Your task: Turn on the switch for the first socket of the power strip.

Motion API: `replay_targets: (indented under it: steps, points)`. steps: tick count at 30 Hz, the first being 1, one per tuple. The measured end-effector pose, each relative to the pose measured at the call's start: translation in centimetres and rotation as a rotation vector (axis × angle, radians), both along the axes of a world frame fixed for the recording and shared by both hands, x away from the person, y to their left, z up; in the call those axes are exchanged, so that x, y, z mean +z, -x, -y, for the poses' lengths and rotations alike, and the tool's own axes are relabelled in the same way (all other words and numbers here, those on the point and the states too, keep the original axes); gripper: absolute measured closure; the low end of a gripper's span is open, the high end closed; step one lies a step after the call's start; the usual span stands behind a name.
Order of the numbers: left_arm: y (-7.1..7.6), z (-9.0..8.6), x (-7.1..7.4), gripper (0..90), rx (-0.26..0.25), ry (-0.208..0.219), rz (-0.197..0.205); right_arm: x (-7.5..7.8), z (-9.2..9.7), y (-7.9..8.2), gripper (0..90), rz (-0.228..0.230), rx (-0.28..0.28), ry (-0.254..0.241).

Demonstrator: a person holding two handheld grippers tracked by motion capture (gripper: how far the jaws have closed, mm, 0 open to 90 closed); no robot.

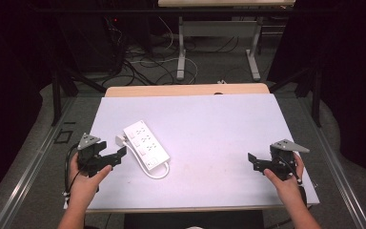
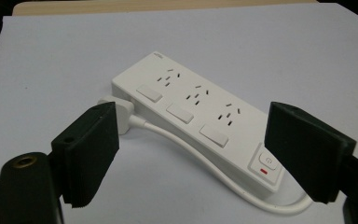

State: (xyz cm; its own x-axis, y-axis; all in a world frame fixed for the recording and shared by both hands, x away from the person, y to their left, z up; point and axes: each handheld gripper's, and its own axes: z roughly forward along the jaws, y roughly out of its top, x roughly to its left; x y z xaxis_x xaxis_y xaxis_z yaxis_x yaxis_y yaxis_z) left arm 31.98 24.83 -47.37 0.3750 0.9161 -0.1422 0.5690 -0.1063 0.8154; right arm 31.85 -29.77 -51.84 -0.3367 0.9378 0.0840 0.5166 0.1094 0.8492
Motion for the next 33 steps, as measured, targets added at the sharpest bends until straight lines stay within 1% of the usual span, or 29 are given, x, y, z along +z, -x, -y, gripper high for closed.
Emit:
replay_targets:
  steps: [2, 3, 5, 6, 7, 8, 11, 13, 15, 18, 19, 20, 21, 22, 23, 24, 25, 26, 27, 28, 29, 30, 31, 33]
  points:
    - [0.0, 0.1, 0.0, 20.9, -0.004, 0.0, -0.004, -0.1, -0.1, 0.0, 6.4, -0.006, 0.002, -0.001]
    - [-0.1, 0.3, 0.1, 21.7, -0.014, -0.013, -0.014, -0.2, 0.0, -0.1, 6.5, 0.0, 0.008, 0.0]
    - [-0.2, 0.3, 0.2, 23.7, -0.018, -0.002, -0.021, -0.2, 0.0, -0.1, 6.5, -0.006, 0.005, -0.008]
    - [-0.2, 0.3, 0.2, 24.5, -0.018, -0.002, -0.021, -0.2, 0.1, 0.0, 6.4, -0.009, 0.004, -0.016]
    - [-0.4, 0.4, 0.4, 25.2, -0.018, 0.001, -0.032, -0.3, 0.2, -0.1, 6.5, -0.005, 0.008, -0.015]
    - [-0.5, 0.4, 0.5, 25.7, -0.022, -0.004, -0.035, -0.3, 0.3, -0.1, 6.4, -0.006, 0.007, -0.017]
    - [-0.6, 0.7, 0.8, 26.6, -0.024, -0.015, -0.035, -0.4, 0.3, -0.1, 6.4, -0.007, 0.003, -0.035]
    - [-0.7, 0.8, 1.0, 27.3, -0.03, -0.021, -0.04, -0.4, 0.3, -0.1, 6.3, -0.006, -0.005, -0.033]
    - [-0.8, 1.1, 1.3, 27.9, -0.041, -0.029, -0.046, -0.5, 0.3, 0.0, 5.1, -0.008, 0.01, -0.024]
    - [-1.0, 1.3, 1.5, 28.5, -0.049, -0.019, -0.043, -0.6, 0.2, 0.0, 4.8, -0.011, 0.015, -0.018]
    - [-1.1, 1.4, 1.8, 28.5, -0.067, -0.022, -0.053, -0.6, 0.1, 0.0, 4.7, -0.018, 0.01, -0.025]
    - [-1.1, 1.4, 1.8, 28.7, -0.067, -0.022, -0.053, -0.6, 0.1, 0.0, 4.8, -0.017, 0.01, -0.022]
    - [-1.2, 1.5, 1.8, 28.8, -0.062, -0.017, -0.042, -0.7, 0.0, -0.1, 4.7, -0.007, 0.004, -0.019]
    - [-1.3, 1.4, 2.2, 28.9, -0.083, -0.026, -0.051, -0.7, 0.1, 0.0, 4.5, -0.016, 0.01, -0.021]
    - [-1.3, 1.4, 2.2, 28.9, -0.083, -0.026, -0.051, -0.7, 0.1, 0.0, 4.5, -0.016, 0.01, -0.021]
    - [-1.4, 1.5, 2.2, 28.9, -0.085, -0.022, -0.039, -0.7, 0.1, -0.1, 4.1, -0.014, 0.012, -0.019]
    - [-1.5, 1.4, 2.4, 29.0, -0.095, -0.026, -0.049, -0.8, 0.1, -0.1, 3.0, -0.018, 0.014, -0.023]
    - [-1.6, 1.5, 2.4, 29.0, -0.089, -0.02, -0.031, -0.8, 0.1, -0.1, 3.0, -0.018, 0.014, -0.023]
    - [-1.7, 1.5, 2.6, 29.1, -0.095, -0.012, -0.035, -0.9, 0.1, -0.1, 2.7, -0.02, 0.013, -0.022]
    - [-1.8, 1.4, 2.7, 29.5, -0.106, -0.014, -0.047, -1.0, 0.1, -0.1, 2.6, -0.026, 0.005, -0.018]
    - [-1.8, 1.4, 2.7, 29.5, -0.106, -0.014, -0.047, -1.1, 0.0, -0.1, 2.6, -0.016, 0.003, -0.021]
    - [-1.9, 1.5, 2.6, 29.5, -0.102, -0.013, -0.04, -1.1, 0.0, -0.1, 2.6, -0.016, 0.003, -0.021]
    - [-1.9, 1.6, 2.7, 29.9, -0.106, -0.011, -0.052, -1.1, 0.0, -0.1, 2.6, -0.023, 0.005, -0.024]
    - [-2.0, 1.7, 2.7, 30.2, -0.111, -0.018, -0.06, -1.1, 0.0, -0.1, 2.6, -0.034, 0.009, -0.031]
